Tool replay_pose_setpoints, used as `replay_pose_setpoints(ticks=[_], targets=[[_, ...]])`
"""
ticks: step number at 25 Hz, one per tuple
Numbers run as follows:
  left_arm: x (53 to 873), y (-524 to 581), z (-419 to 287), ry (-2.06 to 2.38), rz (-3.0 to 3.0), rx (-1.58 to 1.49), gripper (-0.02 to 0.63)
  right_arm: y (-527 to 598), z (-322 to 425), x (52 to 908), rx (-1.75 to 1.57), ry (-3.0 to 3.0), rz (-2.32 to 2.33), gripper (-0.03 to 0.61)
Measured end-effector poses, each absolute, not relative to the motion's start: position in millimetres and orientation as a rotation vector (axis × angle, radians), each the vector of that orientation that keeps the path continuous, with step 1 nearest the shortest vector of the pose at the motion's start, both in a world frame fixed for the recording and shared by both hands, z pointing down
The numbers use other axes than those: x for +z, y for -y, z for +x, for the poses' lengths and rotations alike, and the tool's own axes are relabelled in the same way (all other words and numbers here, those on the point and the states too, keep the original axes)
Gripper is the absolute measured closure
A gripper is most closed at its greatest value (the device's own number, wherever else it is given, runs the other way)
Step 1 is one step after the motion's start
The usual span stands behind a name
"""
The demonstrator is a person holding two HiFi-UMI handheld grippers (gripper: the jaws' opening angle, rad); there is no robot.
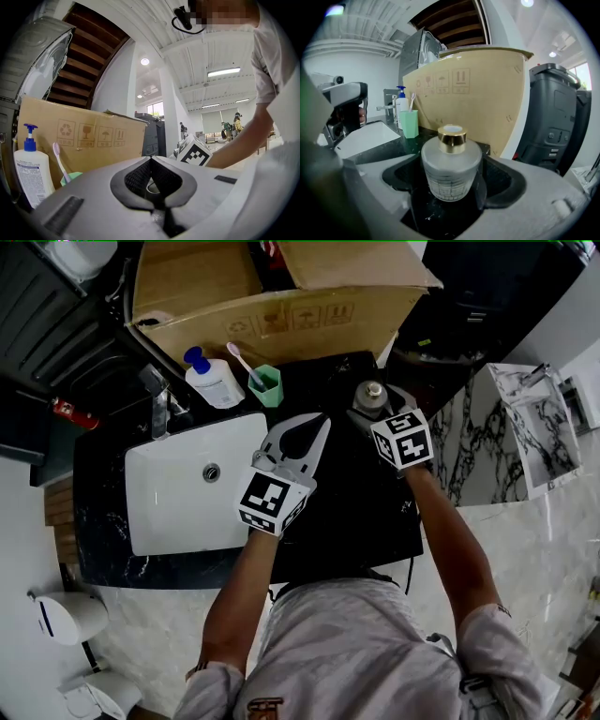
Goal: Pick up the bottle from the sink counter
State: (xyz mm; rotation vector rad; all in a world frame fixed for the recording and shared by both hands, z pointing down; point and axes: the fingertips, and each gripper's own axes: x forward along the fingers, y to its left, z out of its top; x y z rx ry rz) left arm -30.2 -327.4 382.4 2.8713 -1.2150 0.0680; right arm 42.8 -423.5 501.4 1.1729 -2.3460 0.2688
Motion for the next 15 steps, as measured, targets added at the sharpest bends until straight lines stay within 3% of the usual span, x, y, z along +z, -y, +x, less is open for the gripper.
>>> replay_pose_setpoints(ticks=[8, 12, 15], targets=[[395, 331, -31, 1.191, 2.863, 0.100, 0.614, 433, 40, 510, 0.319, 2.332, 1.144, 0.184], [398, 333, -31, 1.185, 2.857, 0.103, 0.614, 433, 37, 511, 0.323, 2.335, 1.130, 0.242], [399, 333, -32, 1.185, 2.855, 0.102, 0.614, 432, 37, 510, 0.326, 2.341, 1.128, 0.244]])
